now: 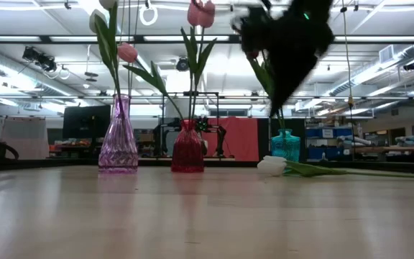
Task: Sort flowers into vase by color
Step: Put the white tulip into the pink vase
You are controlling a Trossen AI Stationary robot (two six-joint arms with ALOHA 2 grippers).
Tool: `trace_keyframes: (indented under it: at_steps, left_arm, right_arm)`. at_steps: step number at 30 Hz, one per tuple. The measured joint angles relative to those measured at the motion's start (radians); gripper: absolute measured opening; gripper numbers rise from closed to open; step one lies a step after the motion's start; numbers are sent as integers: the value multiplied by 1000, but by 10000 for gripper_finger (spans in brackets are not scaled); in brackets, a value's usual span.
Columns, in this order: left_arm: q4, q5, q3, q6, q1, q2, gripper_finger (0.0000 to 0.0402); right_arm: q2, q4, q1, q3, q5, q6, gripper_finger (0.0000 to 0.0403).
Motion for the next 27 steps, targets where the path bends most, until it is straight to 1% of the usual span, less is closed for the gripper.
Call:
trace_keyframes:
  at_steps: [3, 5, 8, 11, 13, 21, 27]
  left_arm:
    - [-6, -1, 0, 2, 0, 0, 206]
    - [-7, -2, 0, 8, 4, 0, 206]
    - [-11, -2, 0, 28, 13, 0, 206]
    - [-25, -2, 0, 29, 21, 0, 206]
    - [-33, -2, 0, 29, 23, 0, 206]
    - [-35, -2, 0, 30, 23, 0, 206]
    - [-34, -3, 0, 29, 22, 0, 206]
  right_arm:
    - [-73, -58, -47, -113, -57, 100, 134]
    - [-111, -75, -77, -189, -75, 148, 134]
    - [-148, -73, -114, -290, -88, 181, 134]
    - [-160, -54, -135, -355, -126, 187, 134]
    - [-160, -45, -141, -386, -146, 183, 134]
    - [-159, 40, -144, -450, -137, 146, 131]
    - [-159, 97, -144, -470, -114, 132, 103]
